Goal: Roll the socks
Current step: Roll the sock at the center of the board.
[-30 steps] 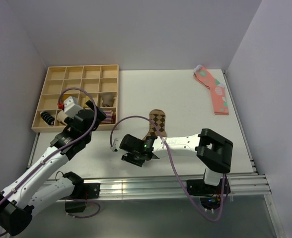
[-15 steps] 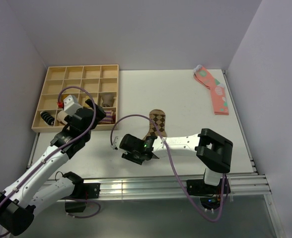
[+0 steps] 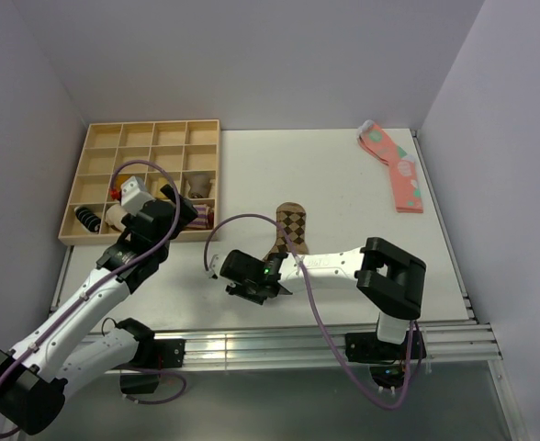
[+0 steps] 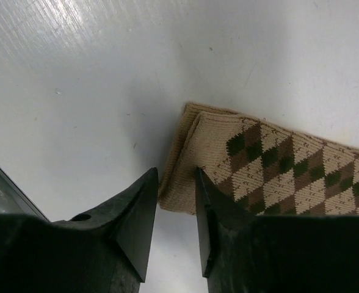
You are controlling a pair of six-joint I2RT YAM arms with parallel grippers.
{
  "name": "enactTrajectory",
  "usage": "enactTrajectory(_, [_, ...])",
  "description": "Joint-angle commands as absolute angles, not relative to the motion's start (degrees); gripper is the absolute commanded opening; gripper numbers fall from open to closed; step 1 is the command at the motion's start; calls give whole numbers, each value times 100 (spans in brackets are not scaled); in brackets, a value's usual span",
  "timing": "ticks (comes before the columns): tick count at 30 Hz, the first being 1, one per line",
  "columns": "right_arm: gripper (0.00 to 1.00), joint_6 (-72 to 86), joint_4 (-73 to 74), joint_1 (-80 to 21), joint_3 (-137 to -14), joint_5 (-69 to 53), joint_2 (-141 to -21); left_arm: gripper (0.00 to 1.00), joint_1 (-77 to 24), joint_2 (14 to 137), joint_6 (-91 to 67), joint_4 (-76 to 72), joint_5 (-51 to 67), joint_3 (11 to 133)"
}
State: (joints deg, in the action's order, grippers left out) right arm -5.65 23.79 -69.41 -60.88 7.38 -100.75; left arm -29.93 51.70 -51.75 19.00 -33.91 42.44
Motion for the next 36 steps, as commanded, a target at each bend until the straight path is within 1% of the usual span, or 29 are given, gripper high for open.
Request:
enactTrajectory(1, [35,-545,2241,-6961,-6328,826,-10134,98,-2944,5159,-5063,1609,-3287,4219])
enactTrajectory(3, [27,-571,2250,-6943,-6319,817,-10143,98,-2927,5168,-5036,1608,-3270,4219])
enactTrajectory(4, [20,-571,2259,-6935,-6319,739,-10143,98,-2918,5185,-5027,1608,-3252,4227])
enactTrajectory(10, [14,-676,2381,-6522,-6284,36,-9985,98,-2909,5203,-4948,1547,-3173,4219])
enactTrajectory(14, [13,-861,2592,-6048,-6328,-798,-9712,96,-2900,5221,-4966,1477,-3068,4123])
enactTrajectory(16, [13,-1018,2838,-5670,-6389,-1456,-9598,95,-2900,5212,-4966,1380,-2980,4052])
enactTrajectory(21, [13,-1476,3655,-4809,-6653,-3151,-9633,93,-2918,4984,-4843,504,-2471,3561])
enactTrajectory(23, [12,-1696,4023,-4440,-6784,-3496,-9720,93,-2979,4896,-4755,221,-2400,3341])
enactTrajectory(24, [12,-1775,4147,-4334,-6846,-3655,-9834,91,-3014,4843,-4711,-120,-2365,3270])
enactTrajectory(25, [11,-1854,4262,-4124,-6942,-3996,-9896,91,-3110,4825,-4676,-245,-2356,3200])
enactTrajectory(31, [8,-1872,4991,-3560,-7251,-4674,-10634,86,-3699,5027,-4220,-1324,-2469,2787])
enactTrajectory(36, [7,-1636,5142,-3103,-7198,-4667,-11091,81,-4252,5528,-3815,-1994,-2593,2672])
